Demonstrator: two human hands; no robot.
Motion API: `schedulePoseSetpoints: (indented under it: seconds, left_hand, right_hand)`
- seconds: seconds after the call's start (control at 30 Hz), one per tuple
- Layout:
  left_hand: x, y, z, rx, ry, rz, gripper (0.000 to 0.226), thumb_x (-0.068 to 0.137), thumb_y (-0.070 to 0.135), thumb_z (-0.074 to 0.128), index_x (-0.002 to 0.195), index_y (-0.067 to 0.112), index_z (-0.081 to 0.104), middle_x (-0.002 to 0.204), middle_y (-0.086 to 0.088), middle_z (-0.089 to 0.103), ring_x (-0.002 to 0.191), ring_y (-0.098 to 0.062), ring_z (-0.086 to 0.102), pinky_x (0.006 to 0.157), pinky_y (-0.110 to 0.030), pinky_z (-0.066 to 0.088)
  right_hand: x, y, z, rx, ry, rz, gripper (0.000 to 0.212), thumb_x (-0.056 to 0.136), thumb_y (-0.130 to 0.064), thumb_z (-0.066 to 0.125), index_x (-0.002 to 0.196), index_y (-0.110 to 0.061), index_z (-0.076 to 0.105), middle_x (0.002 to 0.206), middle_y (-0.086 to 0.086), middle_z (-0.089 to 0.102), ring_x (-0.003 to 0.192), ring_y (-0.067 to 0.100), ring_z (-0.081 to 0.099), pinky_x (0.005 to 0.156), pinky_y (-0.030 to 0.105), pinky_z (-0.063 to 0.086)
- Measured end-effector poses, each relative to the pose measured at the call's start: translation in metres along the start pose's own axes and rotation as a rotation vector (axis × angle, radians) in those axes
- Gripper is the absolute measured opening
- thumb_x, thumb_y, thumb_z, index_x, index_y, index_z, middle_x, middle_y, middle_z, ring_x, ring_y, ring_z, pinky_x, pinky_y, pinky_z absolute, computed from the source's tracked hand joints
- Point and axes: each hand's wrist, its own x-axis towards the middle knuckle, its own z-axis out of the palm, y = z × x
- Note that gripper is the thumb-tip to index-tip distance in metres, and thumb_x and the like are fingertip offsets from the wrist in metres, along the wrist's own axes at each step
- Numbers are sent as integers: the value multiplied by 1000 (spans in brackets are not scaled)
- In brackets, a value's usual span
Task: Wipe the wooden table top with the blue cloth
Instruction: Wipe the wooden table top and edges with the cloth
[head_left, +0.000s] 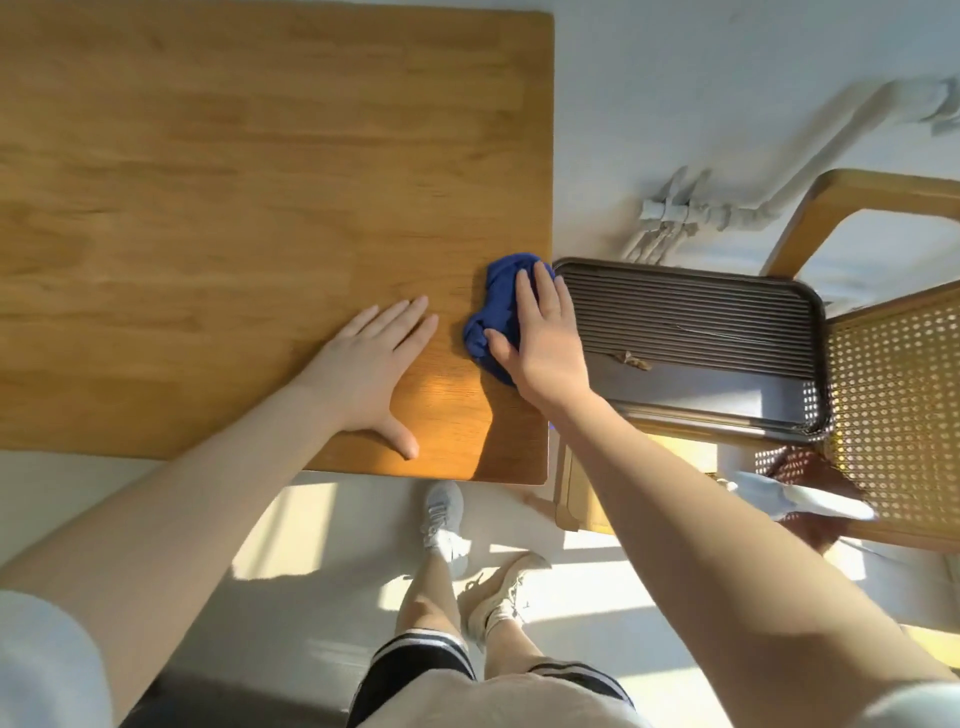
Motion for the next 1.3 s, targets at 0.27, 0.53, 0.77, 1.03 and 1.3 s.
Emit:
schedulePoseSetpoints:
  seconds: [0.27, 0.53, 0.77, 1.03, 1.3]
  left_hand:
    - [6, -5, -18, -24, 33, 75, 122, 58, 84, 51, 149, 14, 10, 158, -6, 2, 144, -21, 6, 116, -33, 8]
    - [47, -42, -62, -20, 218, 186, 87, 82, 67, 44, 149, 18, 18, 158, -3, 3, 145, -16, 1, 115, -30, -1]
    - [118, -60, -99, -72, 232, 190, 102, 74, 70, 54, 149, 17, 11, 159, -3, -1, 145, -18, 1, 116, -34, 4]
    - [189, -82, -117, -70, 207, 135, 101, 76, 61, 59, 150, 20, 5, 159, -2, -2, 145, -22, 8, 115, -37, 14]
    - [210, -92, -123, -24, 14, 156, 118, 62, 64, 68, 149, 28, -4, 157, -1, -16, 145, -18, -5, 117, -35, 8]
  right_hand:
    - [-30, -1, 0, 98, 2, 17, 68, 88, -29, 58, 143, -3, 27, 152, 21, 17, 141, 37, 16, 113, 34, 13]
    - [66, 0, -5, -39, 86, 102, 66, 91, -37, 51, 144, -8, 25, 154, 16, 16, 141, 32, 18, 115, 37, 18]
    - [34, -4, -10, 14, 20, 117, 64, 90, -37, 53, 144, -14, 28, 154, 18, 13, 139, 34, 23, 113, 41, 24]
    - [129, 5, -14, 41, 60, 176, 64, 87, -40, 55, 144, -22, 30, 155, 16, 10, 133, 35, 30, 108, 41, 29]
    - [86, 6, -8, 311, 128, 278, 72, 84, -38, 61, 145, -26, 24, 153, 4, 22, 131, 23, 37, 94, 33, 39]
